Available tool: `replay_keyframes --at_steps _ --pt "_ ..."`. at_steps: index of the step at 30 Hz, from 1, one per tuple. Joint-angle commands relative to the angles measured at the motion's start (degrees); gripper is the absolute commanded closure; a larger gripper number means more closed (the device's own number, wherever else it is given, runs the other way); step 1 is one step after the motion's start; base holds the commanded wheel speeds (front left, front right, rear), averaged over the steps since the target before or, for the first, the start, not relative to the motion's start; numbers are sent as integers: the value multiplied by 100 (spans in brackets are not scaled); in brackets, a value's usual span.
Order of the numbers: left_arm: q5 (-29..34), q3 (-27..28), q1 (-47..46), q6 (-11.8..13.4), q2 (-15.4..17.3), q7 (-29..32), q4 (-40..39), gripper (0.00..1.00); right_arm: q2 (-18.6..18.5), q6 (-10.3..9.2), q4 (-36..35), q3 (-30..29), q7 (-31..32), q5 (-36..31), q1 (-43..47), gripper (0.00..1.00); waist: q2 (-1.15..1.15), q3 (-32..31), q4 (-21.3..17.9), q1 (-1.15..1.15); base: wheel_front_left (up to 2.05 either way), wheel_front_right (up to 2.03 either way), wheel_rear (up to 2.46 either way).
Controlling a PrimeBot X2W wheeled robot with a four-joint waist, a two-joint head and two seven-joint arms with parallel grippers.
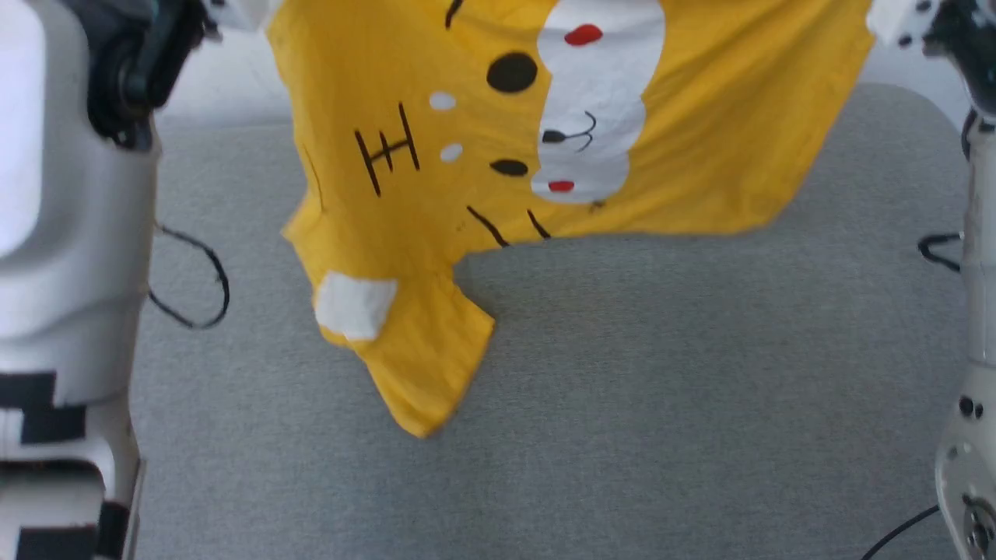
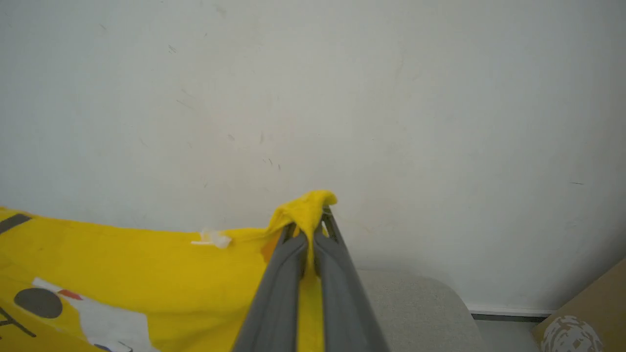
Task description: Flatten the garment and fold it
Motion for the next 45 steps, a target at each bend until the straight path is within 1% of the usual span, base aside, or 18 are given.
replay_keyframes --at_steps 1,4,7,11,15,20,24,26,29,32,35,40,45 --pt "76 -17 -216 -23 -4 -19 86 100 66 -5 79 -18 3 -59 -169 100 0 -22 -166 1 0 0 0" --pt "239 0 -756 87 -39 -231 460 100 200 -5 403 -144 -4 -266 -590 100 0 147 -257 1 0 0 0" --pt "185 104 -1280 191 -200 -395 787 100 336 -5 693 -349 -51 -479 -1010 100 0 441 -317 1 0 0 0" --pt "165 132 -1931 241 -375 -546 1111 100 459 -5 975 -586 -221 -746 -1548 100 0 964 -351 1 0 0 0" --pt "244 88 -2536 272 -485 -717 1282 100 521 -5 1149 -790 -486 -918 -2131 100 0 1647 -386 1 0 0 0" --pt "401 80 -3238 257 -460 -1187 1386 100 531 -5 1392 -595 -1088 -849 -2822 100 0 2487 -481 1 0 0 0" --pt "543 194 -3853 343 -377 -1827 1420 100 532 -5 1543 -603 -1757 -945 -3353 100 0 3083 -601 1 0 0 0" --pt "602 231 -4189 354 -366 -2173 1423 100 532 -5 1562 -573 -2074 -1145 -3587 100 0 3361 -635 1 0 0 0" --pt "630 264 -4551 293 -358 -2622 1599 100 532 -5 1611 -632 -2434 -1355 -3808 100 0 3641 -644 1 0 0 0" --pt "641 225 -4864 196 -387 -2848 1726 100 533 -5 1573 -766 -2668 -1610 -4005 100 0 3944 -598 1 0 0 0" --pt "673 198 -5023 94 -338 -3118 1806 100 533 -5 1519 -872 -2870 -1911 -4087 100 0 4186 -581 1 0 0 0" --pt "662 231 -5128 15 -278 -3357 1840 100 533 -5 1399 -1055 -3023 -2335 -4150 100 0 4543 -539 1 0 0 0" --pt "659 210 -4931 -168 -152 -3512 1783 100 533 -5 1266 -1123 -3255 -2662 -4051 100 0 5034 -446 1 0 0 0"
